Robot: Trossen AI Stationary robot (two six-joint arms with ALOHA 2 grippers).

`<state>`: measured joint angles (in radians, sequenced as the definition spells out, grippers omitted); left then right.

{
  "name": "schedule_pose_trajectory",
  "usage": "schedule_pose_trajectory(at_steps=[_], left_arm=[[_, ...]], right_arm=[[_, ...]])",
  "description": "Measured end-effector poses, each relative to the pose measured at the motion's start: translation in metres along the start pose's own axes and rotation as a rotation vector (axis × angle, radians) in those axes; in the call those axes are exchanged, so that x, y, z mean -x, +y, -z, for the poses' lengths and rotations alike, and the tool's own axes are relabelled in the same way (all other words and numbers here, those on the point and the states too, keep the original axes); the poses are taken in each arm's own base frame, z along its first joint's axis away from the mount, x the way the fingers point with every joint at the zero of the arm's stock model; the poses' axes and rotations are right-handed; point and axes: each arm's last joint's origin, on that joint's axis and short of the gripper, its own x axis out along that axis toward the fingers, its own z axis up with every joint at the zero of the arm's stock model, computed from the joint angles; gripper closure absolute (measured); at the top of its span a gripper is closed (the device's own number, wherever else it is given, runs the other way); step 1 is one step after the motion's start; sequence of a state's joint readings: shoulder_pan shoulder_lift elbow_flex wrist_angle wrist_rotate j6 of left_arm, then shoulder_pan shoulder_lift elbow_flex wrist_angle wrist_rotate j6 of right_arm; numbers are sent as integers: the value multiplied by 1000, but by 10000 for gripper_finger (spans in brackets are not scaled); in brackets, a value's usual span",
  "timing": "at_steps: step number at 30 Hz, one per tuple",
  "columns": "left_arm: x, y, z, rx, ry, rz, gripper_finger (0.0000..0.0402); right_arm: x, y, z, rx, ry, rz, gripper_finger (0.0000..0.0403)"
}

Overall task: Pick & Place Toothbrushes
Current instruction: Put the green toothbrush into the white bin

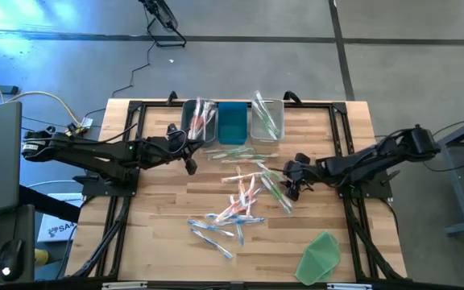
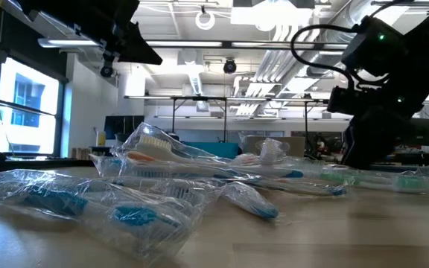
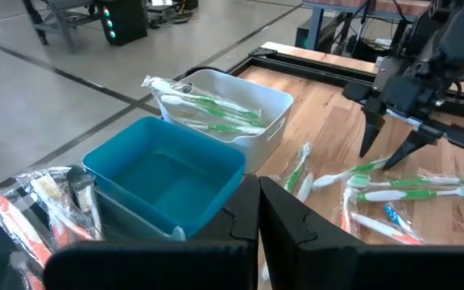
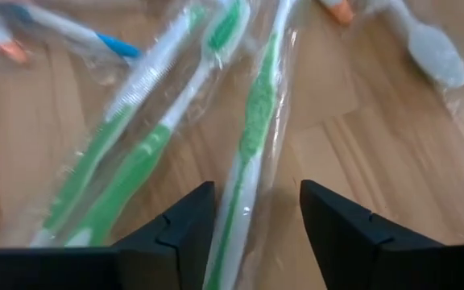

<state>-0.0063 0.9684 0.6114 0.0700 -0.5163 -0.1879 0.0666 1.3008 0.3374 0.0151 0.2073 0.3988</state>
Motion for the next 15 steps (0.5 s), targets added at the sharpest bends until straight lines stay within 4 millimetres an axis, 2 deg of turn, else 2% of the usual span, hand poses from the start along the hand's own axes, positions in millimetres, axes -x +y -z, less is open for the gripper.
schedule_pose_trajectory(at_steps=[6, 15], left_arm=[[0, 0, 0, 0, 0, 0, 401], [0, 0, 1, -7, 12, -2, 401]], right_arm=[[-6, 0, 1, -20, 3, 38, 259], [-5, 0, 0, -20, -6, 32, 359]])
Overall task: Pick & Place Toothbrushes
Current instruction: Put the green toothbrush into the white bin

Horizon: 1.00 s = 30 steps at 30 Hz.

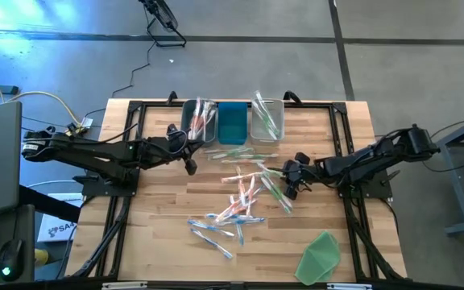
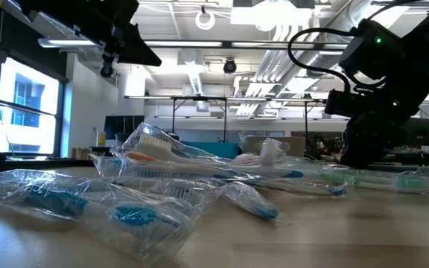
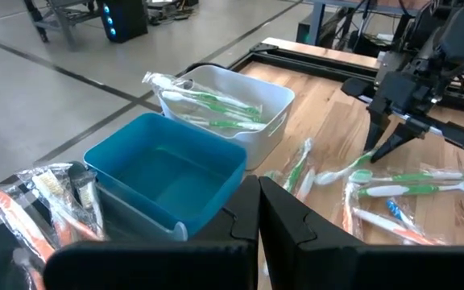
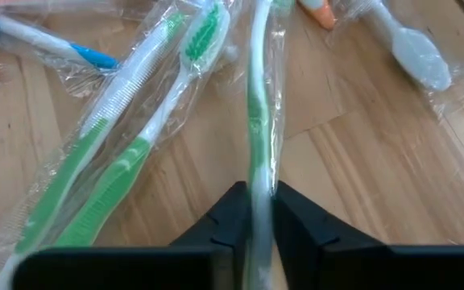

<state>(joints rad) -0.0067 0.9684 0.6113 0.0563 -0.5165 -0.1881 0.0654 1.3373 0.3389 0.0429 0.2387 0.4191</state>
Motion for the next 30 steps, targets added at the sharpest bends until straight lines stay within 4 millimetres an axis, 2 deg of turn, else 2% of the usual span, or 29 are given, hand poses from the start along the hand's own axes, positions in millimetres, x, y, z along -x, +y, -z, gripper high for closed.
schedule_pose_trajectory(at_steps=[3, 10, 30], left_arm=[[0, 0, 0, 1, -1, 0, 401], [0, 0, 0, 1, -2, 0, 401], [0, 0, 0, 1, -2, 0, 401]], right_arm=[[0, 0, 0, 0, 0, -1, 382], [7, -1, -2, -9, -23, -5, 379], [63, -8, -24, -56, -316, -65, 383]])
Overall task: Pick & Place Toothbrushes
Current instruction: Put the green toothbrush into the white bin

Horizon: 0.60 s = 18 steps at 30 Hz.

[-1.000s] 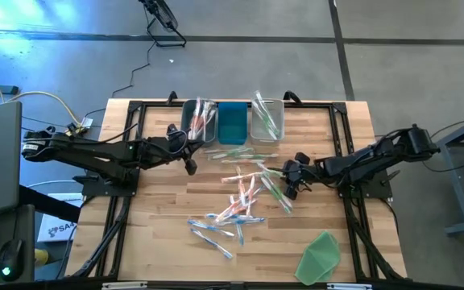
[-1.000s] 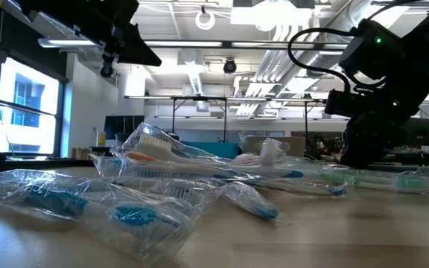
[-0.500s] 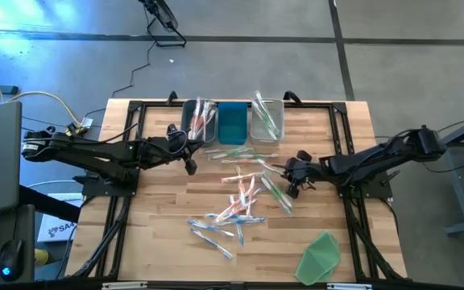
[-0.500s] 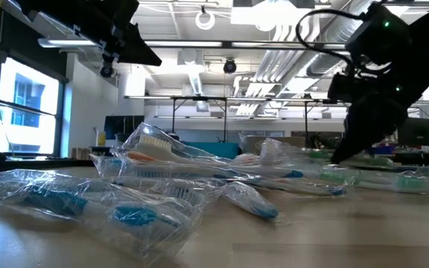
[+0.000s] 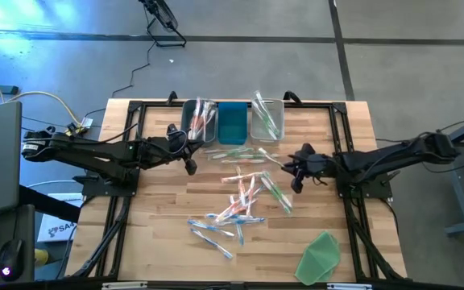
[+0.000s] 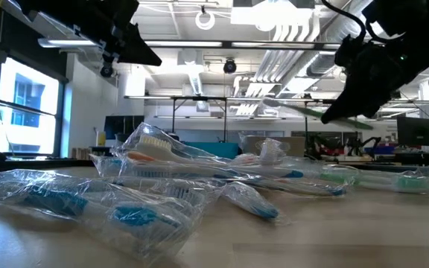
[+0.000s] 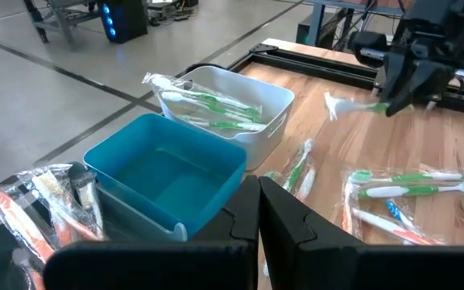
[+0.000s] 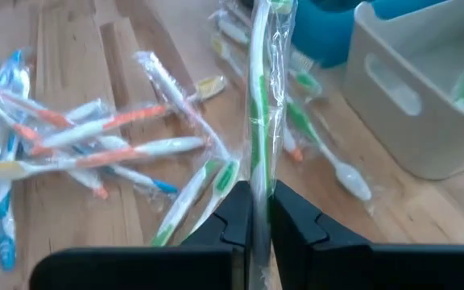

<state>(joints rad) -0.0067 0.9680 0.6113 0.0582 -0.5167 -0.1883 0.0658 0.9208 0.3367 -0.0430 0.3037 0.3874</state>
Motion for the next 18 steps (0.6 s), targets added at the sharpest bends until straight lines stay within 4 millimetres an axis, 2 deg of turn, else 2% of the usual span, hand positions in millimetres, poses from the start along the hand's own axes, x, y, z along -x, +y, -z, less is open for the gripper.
schedule_pose_trajectory(at_steps=[18], left_arm=[[0, 0, -1, 1, -1, 0, 401]], right_arm=[[2, 0, -2, -5, -18, 6, 383]])
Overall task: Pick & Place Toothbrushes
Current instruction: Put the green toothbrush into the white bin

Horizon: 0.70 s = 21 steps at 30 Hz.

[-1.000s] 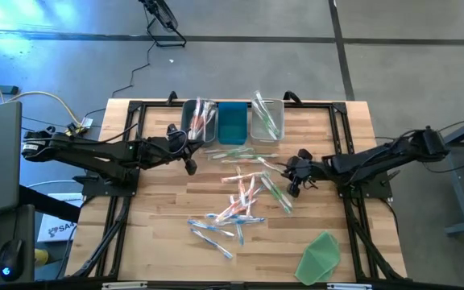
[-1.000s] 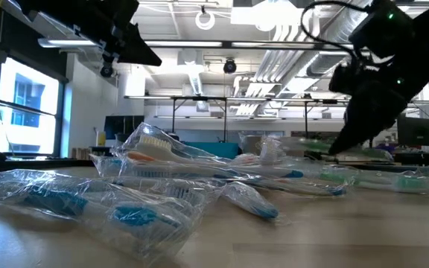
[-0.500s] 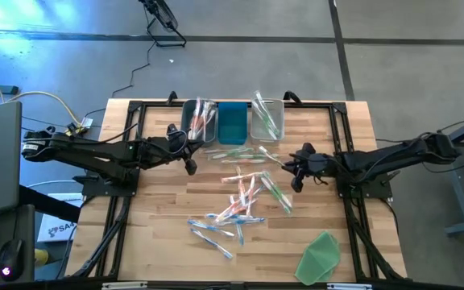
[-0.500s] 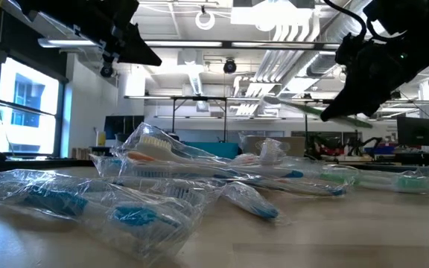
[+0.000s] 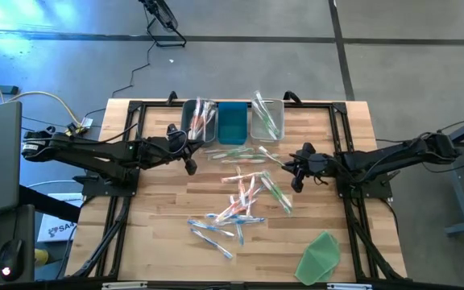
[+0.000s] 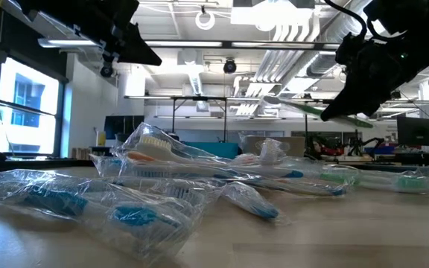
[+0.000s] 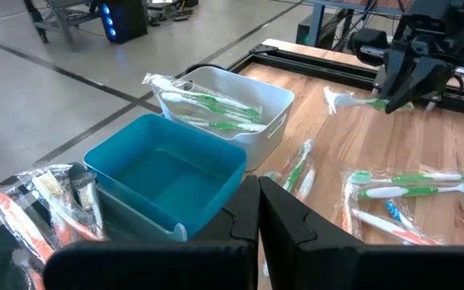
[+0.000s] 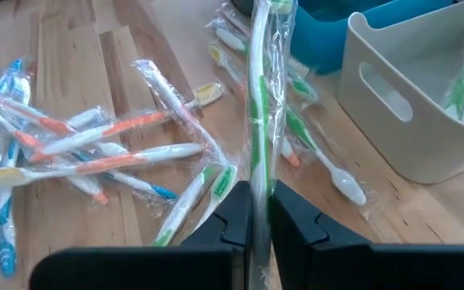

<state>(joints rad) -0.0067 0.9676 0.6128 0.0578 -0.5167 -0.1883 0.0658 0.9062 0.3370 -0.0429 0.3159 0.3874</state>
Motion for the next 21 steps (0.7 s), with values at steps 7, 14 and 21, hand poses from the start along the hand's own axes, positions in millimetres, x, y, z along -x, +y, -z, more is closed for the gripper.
schedule_pose_trajectory(at_steps=[7, 14, 21], left_arm=[[0, 0, 0, 0, 0, 0, 401], [0, 0, 0, 0, 0, 0, 402], [0, 0, 0, -31, -2, -12, 402]], right_arm=[[1, 2, -13, 3, -153, 35, 383], [5, -2, -38, -25, -395, 106, 383], [7, -15, -54, -55, -523, 160, 383]])
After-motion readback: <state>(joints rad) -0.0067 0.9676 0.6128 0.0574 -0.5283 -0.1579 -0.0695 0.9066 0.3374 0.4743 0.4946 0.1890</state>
